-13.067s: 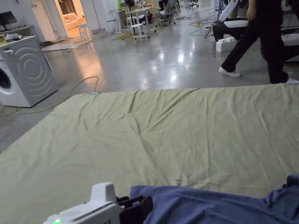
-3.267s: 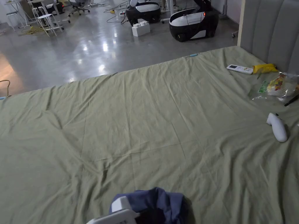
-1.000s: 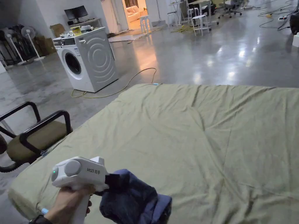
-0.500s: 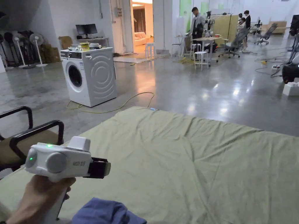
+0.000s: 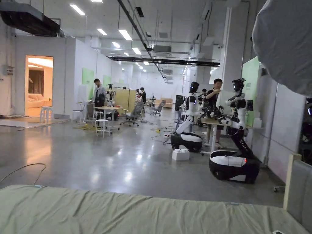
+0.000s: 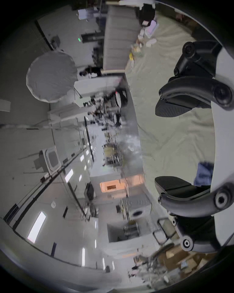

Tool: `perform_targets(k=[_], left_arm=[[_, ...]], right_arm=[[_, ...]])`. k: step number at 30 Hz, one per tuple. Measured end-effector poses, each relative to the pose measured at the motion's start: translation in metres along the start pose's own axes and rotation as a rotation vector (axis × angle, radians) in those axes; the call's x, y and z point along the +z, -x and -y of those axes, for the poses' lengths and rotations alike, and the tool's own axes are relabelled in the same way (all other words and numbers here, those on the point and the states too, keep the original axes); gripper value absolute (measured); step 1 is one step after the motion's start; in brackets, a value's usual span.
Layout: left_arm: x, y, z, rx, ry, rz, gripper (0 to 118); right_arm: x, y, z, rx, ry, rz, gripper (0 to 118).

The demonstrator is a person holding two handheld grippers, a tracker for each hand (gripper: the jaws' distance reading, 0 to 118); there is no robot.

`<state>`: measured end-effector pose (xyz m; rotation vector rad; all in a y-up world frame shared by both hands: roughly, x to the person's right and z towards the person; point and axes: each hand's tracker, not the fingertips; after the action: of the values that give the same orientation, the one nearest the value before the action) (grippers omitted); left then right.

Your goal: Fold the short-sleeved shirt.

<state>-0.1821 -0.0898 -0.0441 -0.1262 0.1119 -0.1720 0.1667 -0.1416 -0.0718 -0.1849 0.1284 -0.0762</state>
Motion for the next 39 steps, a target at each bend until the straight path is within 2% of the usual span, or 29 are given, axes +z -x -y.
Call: perform_targets(k=[2, 3, 4, 6, 7, 10, 13, 17, 26, 39], left_arm=[[0.006, -0.013, 0.009, 0.02, -0.06, 0.087, 74], [0.008, -0.018, 0.013, 0.007, -0.083, 0.078, 70], [0.005, -0.025, 0.006, 0.003, -0.078, 0.018, 57], [0.007, -0.024, 0.005, 0.033, -0.099, 0.019, 14], [0.008, -0.022, 0.003, 0.064, -0.104, 0.038, 10], [0.014, -0.014, 0.01, 0.07, -0.101, 0.061, 6], [0.014, -0.013, 0.011, 0.064, -0.053, 0.018, 5], [0.015, -0.009, 0.012, 0.06, -0.07, 0.061, 5], [0.018, -0.021, 0.004, 0.033, -0.109, 0.094, 5], [0.02, -0.021, 0.0, 0.064, -0.104, 0.119, 6]], right_arm=[[0.007, 0.0, -0.008, 0.024, -0.057, -0.023, 0], [0.009, 0.001, -0.009, 0.038, -0.081, -0.021, 0], [0.011, 0.002, -0.011, 0.037, -0.085, -0.019, 0], [0.011, 0.004, -0.015, 0.034, -0.098, -0.046, 0], [0.011, 0.004, -0.013, -0.004, -0.079, -0.056, 0], [0.015, 0.005, -0.012, 0.011, -0.099, -0.042, 0], [0.016, 0.005, -0.014, 0.052, -0.126, -0.017, 0], [0.016, 0.006, -0.017, 0.07, -0.147, -0.016, 0], [0.016, 0.006, -0.019, 0.035, -0.155, -0.018, 0], [0.022, 0.008, -0.022, 0.046, -0.181, -0.033, 0]])
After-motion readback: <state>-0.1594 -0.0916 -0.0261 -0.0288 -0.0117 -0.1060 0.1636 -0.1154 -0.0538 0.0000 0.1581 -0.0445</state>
